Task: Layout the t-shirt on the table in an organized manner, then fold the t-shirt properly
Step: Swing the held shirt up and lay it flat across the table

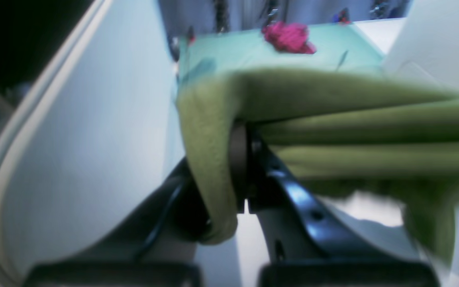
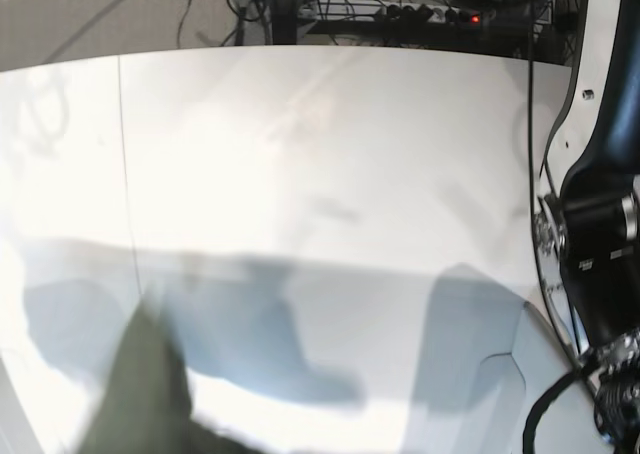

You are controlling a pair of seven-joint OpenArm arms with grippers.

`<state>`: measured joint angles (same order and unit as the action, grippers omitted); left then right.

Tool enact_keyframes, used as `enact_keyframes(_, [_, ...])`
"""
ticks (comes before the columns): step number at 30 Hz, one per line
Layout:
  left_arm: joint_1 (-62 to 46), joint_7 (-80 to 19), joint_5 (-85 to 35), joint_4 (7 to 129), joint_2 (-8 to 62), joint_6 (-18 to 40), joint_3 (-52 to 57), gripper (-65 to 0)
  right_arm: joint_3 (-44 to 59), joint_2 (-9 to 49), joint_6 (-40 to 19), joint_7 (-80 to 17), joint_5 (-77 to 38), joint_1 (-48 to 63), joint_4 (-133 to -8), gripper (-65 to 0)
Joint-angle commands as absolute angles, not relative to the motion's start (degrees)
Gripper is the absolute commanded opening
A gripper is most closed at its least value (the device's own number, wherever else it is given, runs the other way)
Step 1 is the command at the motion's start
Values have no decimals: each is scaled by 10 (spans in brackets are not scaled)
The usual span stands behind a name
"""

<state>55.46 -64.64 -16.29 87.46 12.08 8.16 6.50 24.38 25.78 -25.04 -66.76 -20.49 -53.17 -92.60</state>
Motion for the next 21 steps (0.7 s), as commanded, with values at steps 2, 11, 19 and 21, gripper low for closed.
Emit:
enact_keyframes(2, [526, -622, -153, 922, 123, 80, 65, -650, 240, 259, -248, -660, -196, -490, -934, -650])
enact_keyframes(11, [260, -551, -150, 889, 152, 84, -3, -650, 241, 188, -248, -562, -196, -243, -860, -650])
enact_keyframes(19, [129, -513, -135, 851, 151, 84, -14, -650, 244, 144, -247, -497, -194, -104, -786, -650])
enact_keyframes(21, [109, -512, -107, 851, 150, 84, -14, -650, 244, 139, -247, -496, -196, -82, -785, -650])
